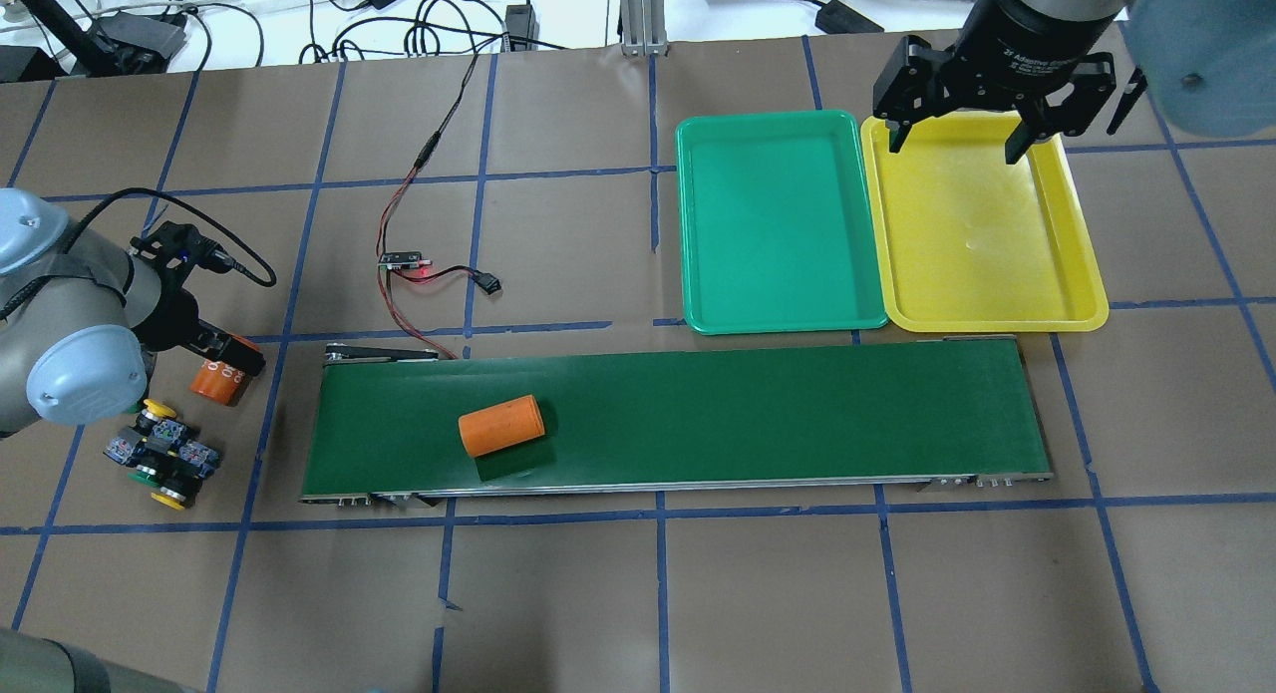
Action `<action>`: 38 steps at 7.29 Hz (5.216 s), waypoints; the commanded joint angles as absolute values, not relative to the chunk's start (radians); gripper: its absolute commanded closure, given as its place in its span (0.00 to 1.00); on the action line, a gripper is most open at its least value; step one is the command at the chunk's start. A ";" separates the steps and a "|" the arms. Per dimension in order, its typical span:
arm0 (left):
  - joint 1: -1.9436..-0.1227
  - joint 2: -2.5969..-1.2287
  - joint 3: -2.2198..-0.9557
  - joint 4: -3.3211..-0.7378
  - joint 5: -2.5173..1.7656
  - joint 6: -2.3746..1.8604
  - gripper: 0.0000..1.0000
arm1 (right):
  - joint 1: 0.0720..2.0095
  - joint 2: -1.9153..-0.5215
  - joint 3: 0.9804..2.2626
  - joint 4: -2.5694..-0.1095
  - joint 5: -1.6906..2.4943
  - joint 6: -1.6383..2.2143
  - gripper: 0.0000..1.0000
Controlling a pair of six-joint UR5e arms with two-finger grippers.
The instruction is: Sort buttons by color to trays
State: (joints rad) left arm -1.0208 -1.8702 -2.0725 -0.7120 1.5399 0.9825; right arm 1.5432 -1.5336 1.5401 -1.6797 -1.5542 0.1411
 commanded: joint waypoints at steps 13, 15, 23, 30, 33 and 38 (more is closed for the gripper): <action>-1.586 -1.543 -2.144 -1.000 1.690 1.170 1.00 | 1.543 -1.531 1.540 -1.680 -1.554 0.141 0.00; -1.649 -1.561 -2.151 -0.993 1.698 1.174 1.00 | 1.543 -1.534 1.540 -1.678 -1.555 0.141 0.00; -1.253 -1.499 -2.163 -0.991 1.664 1.129 0.00 | 1.531 -1.549 1.559 -1.619 -1.569 0.118 0.00; -0.842 -1.560 -2.406 -0.754 1.663 1.020 0.00 | 1.598 -1.534 1.561 -1.461 -1.586 0.009 0.00; -0.838 -1.632 -2.390 -0.695 1.640 1.020 0.05 | 1.601 -1.514 1.597 -1.561 -1.681 -0.144 0.00; -0.839 -1.707 -2.398 -0.612 1.594 1.020 0.23 | 1.595 -1.500 1.601 -1.548 -1.638 -0.230 0.00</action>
State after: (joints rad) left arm -0.8385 -1.6923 -2.3962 -0.6173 1.5972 1.0200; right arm 1.5941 -1.4942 1.5969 -1.5523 -1.6399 -0.2288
